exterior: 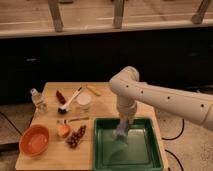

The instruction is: Place sponge in tray

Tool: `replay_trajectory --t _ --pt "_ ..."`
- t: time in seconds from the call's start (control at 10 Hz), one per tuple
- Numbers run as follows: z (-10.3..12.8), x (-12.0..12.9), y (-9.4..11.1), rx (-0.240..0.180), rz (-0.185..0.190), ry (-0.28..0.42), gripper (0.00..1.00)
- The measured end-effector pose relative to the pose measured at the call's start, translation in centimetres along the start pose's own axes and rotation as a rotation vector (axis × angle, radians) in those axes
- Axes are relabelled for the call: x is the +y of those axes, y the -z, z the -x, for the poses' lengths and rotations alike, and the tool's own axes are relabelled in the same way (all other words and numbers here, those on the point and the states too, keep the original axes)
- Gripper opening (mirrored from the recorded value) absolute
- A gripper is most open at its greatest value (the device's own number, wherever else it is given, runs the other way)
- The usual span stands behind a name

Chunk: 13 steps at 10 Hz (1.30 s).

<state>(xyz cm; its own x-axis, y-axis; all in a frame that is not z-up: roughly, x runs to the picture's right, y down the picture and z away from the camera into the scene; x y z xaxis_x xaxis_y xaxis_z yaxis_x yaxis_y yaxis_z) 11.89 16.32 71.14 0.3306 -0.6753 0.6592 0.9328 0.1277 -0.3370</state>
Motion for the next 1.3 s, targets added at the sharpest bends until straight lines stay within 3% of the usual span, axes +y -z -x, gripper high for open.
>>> replay_trajectory --t 1.1,1.3 --pt "0.35 -0.42 0.04 0.0 0.002 0.034 0.27" --pt "0.4 -0.47 -0.04 -0.001 0.002 0.038 0.32"
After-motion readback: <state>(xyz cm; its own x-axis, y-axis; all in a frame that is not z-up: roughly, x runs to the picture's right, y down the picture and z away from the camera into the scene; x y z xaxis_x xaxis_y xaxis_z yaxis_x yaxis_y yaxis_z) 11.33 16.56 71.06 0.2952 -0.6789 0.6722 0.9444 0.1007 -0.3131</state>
